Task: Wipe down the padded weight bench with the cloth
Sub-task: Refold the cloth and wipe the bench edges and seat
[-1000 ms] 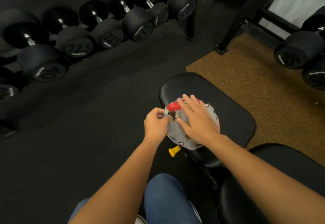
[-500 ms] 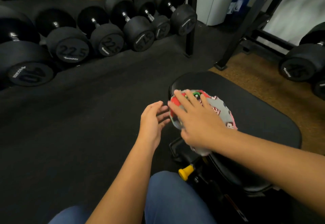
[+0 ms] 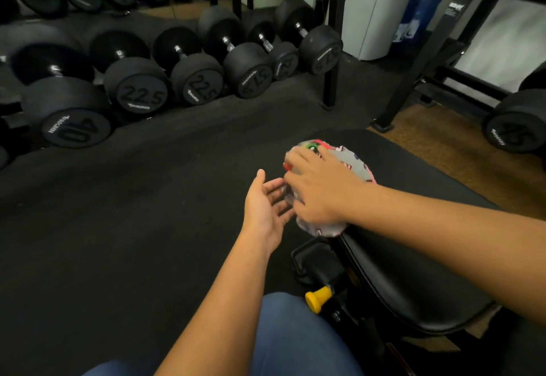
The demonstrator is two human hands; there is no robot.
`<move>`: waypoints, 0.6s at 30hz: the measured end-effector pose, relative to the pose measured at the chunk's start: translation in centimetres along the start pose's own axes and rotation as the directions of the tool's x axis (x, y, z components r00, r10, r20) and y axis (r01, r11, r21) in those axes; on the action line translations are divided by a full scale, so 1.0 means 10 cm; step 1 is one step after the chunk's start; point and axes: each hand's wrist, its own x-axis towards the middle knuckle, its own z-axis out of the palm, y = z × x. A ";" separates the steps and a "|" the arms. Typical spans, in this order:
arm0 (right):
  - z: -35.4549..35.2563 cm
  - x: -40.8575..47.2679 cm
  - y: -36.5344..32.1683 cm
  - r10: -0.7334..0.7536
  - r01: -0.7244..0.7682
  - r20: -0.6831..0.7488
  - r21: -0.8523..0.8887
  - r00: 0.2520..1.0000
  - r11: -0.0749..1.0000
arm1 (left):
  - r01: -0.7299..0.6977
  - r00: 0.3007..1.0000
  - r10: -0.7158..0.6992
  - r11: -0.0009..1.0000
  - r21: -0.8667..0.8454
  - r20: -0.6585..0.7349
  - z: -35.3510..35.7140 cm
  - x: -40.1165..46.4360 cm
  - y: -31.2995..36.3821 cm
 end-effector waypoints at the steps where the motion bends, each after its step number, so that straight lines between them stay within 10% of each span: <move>1: 0.01 -0.10 -0.02 -0.063 0.063 -0.041 0.003 0.997 0.998 | -0.004 1.000 0.005 1.000 0.012 -0.013 0.00 -0.01 0.00; 7: 0.01 0.09 0.25 -0.195 0.195 -0.009 0.054 0.981 0.979 | -0.017 1.000 0.017 1.000 0.016 -0.023 0.02 -0.05 -0.01; 13: 0.02 0.44 0.32 -0.003 0.007 -0.025 0.167 1.000 0.986 | -0.058 0.997 0.060 0.997 0.043 -0.048 0.08 -0.10 0.03; 18: 0.06 0.25 0.24 -0.189 0.192 -0.046 0.095 0.981 0.977 | -0.056 0.996 0.060 0.997 0.059 -0.059 0.14 -0.11 0.03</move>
